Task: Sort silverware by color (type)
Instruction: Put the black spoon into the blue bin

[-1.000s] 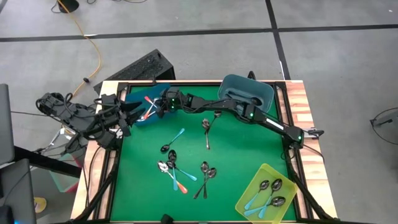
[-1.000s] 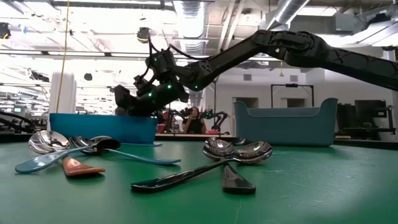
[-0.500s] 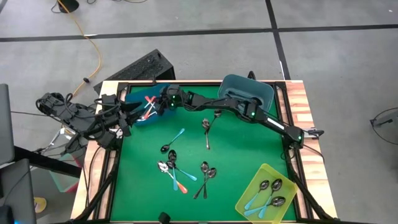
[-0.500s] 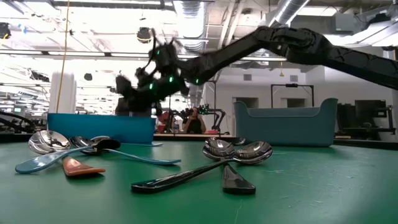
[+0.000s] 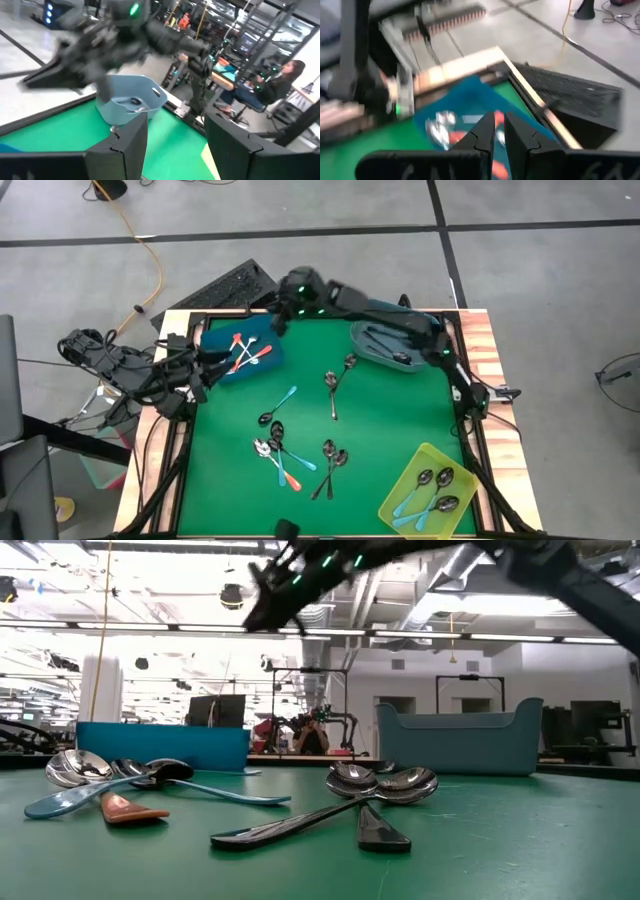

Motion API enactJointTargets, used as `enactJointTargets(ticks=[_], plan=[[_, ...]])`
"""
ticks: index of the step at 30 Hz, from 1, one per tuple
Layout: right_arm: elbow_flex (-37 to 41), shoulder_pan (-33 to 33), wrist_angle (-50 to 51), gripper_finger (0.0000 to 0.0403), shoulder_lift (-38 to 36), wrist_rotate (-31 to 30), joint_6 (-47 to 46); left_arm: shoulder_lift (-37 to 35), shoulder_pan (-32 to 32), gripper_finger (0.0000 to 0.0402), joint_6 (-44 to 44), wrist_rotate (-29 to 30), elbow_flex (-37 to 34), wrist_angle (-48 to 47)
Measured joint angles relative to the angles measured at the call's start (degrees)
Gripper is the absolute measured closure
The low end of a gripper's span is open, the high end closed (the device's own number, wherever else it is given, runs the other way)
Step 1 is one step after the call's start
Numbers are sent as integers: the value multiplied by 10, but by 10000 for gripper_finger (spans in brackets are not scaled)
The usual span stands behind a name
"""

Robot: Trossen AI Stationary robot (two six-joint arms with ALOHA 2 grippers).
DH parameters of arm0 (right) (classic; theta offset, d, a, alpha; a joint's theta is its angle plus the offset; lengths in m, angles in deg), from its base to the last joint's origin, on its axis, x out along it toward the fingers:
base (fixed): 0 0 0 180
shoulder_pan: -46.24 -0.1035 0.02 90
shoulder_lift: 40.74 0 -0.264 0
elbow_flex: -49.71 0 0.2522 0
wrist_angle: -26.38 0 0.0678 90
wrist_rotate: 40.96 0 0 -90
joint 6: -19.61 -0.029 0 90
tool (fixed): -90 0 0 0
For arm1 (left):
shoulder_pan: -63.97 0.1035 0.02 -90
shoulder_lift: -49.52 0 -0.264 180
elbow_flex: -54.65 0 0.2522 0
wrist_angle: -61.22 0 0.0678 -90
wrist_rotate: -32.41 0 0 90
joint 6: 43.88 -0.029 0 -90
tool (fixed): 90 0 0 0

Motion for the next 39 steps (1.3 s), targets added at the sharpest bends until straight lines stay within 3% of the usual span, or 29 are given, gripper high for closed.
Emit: enactJointTargets(ticks=[4, 7, 16, 19, 26, 32, 35, 39], plan=[[0, 4, 163, 346, -89, -6, 86, 0, 0, 223, 3, -16, 0, 0], [0, 6, 266, 347, -159, -32, 91, 0, 0, 223, 0, -17, 0, 0], [-1, -30, 568, 347, -290, -41, -55, 0, 0, 223, -10, -16, 0, 0], [1, -76, 653, 347, -302, -93, -109, 0, 0, 223, -11, -16, 0, 0], [110, -223, 642, 347, -330, -214, -208, 0, 0, 223, -11, -15, 0, -2], [280, -307, 600, 347, -328, -275, -399, 0, 0, 223, -11, -28, 0, -4], [375, -337, 514, 346, -325, -287, -493, 0, 0, 223, -11, -27, 0, -4], [512, -361, 280, 346, -324, -303, -557, 0, 0, 223, -17, -27, 0, -5]])
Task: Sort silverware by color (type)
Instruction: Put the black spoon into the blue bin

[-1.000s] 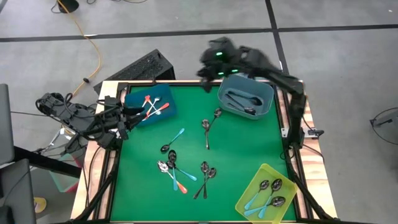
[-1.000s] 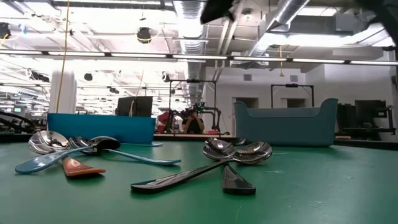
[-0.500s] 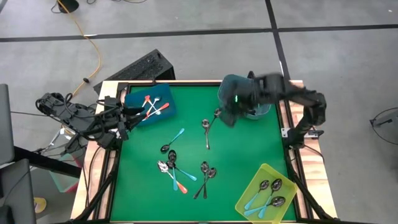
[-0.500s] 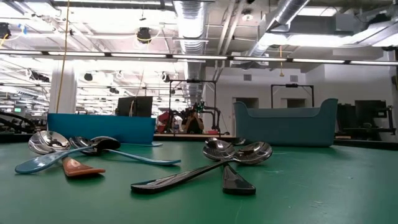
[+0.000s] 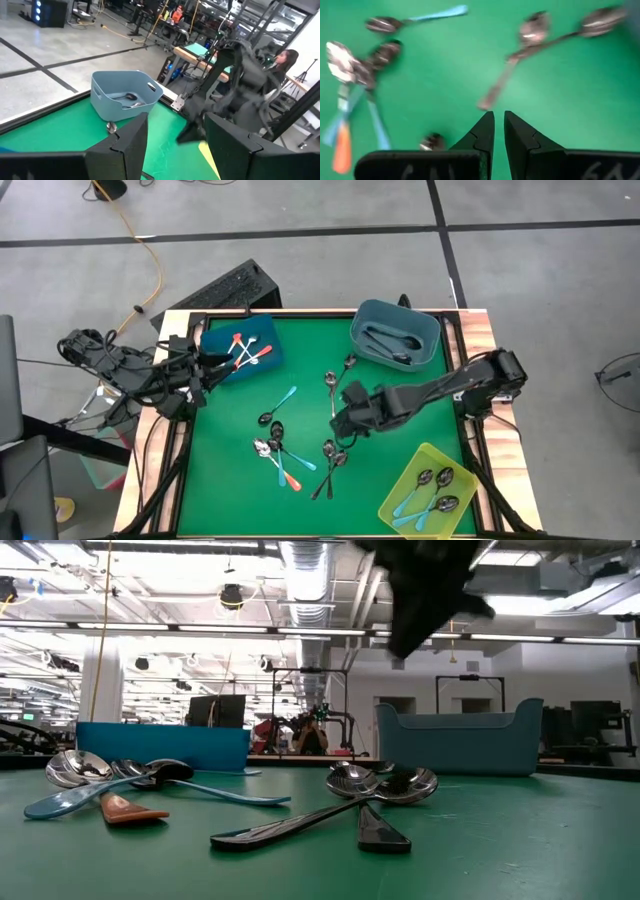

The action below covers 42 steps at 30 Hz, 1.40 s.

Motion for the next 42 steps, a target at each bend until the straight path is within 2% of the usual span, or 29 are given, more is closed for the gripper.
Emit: enactJointTargets(ticks=[5, 9, 14, 18, 24, 32, 42], plan=[[115, 9, -258, 336, 0, 1, -25, 0, 0, 223, -5, 4, 0, -8], [161, 36, -341, 296, 0, 1, -25, 0, 0, 223, -4, 4, 0, -13], [171, 71, -351, 227, 0, 10, 33, 0, 0, 223, -4, 1, 0, -13], [171, 90, -341, 197, 0, 26, 40, 0, 0, 223, -2, 1, 0, -14], [170, 101, -313, 201, 6, -6, 42, 0, 0, 223, 0, 11, 0, -24], [149, 101, -328, 209, 93, 18, 61, 0, 0, 223, 16, 21, 0, -44], [109, 108, -324, 210, 175, 8, 38, 0, 0, 223, 18, 21, 0, -45]])
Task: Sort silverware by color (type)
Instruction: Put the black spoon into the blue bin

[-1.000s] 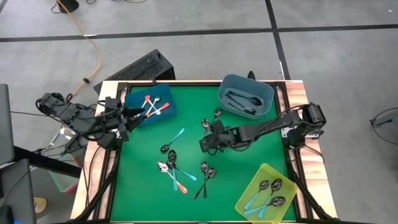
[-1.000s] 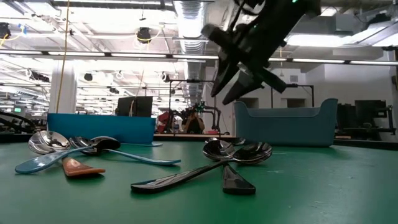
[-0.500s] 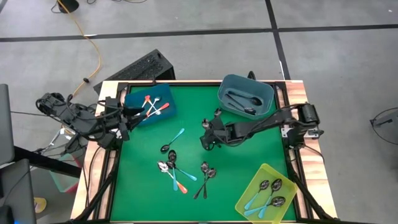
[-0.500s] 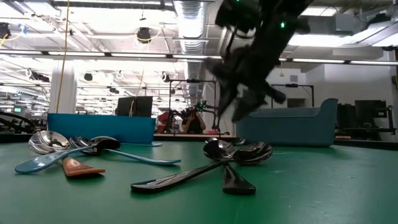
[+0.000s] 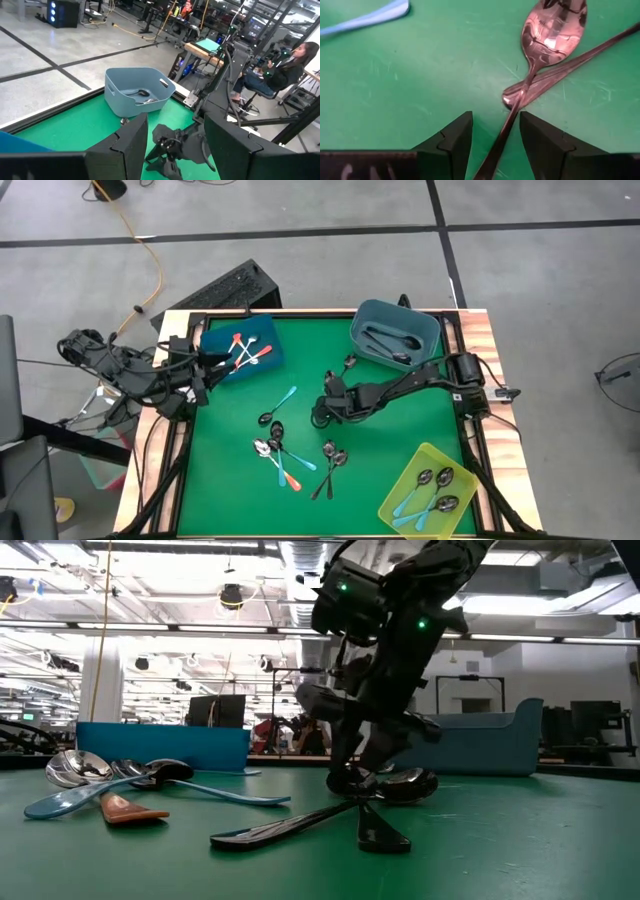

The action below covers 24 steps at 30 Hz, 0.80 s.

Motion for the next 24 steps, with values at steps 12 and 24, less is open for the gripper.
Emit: enactJointTargets(ticks=[12, 24], plan=[[0, -4, 44, 301, 2, 14, -63, 0, 0, 223, 14, 0, 0, -9], [1, -11, 41, 397, 3, 33, -72, 0, 0, 223, 14, 0, 0, -9]])
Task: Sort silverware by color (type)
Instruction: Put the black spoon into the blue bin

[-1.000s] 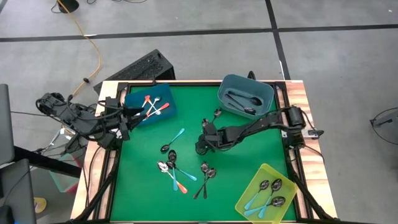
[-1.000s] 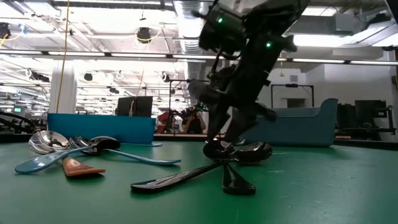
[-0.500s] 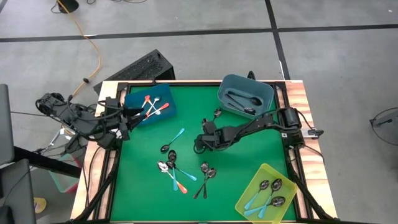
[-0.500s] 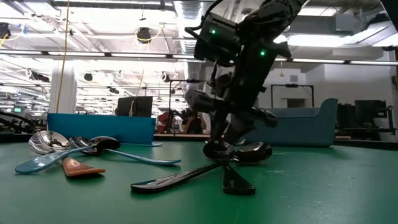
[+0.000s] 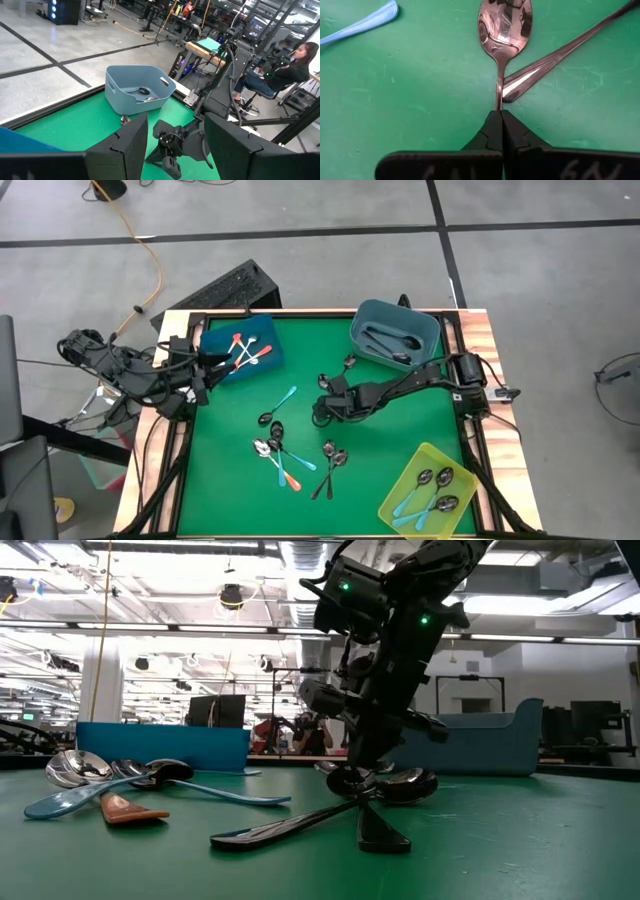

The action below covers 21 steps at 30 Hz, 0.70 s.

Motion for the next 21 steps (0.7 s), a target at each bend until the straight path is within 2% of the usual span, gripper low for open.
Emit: enactJointTargets(ticks=[12, 21], plan=[[3, 0, 12, 400, -39, 16, 6, 0, 0, 223, -1, 0, 0, -1], [2, 9, 20, 401, -85, 0, 34, 0, 0, 223, -2, 5, 0, -3]])
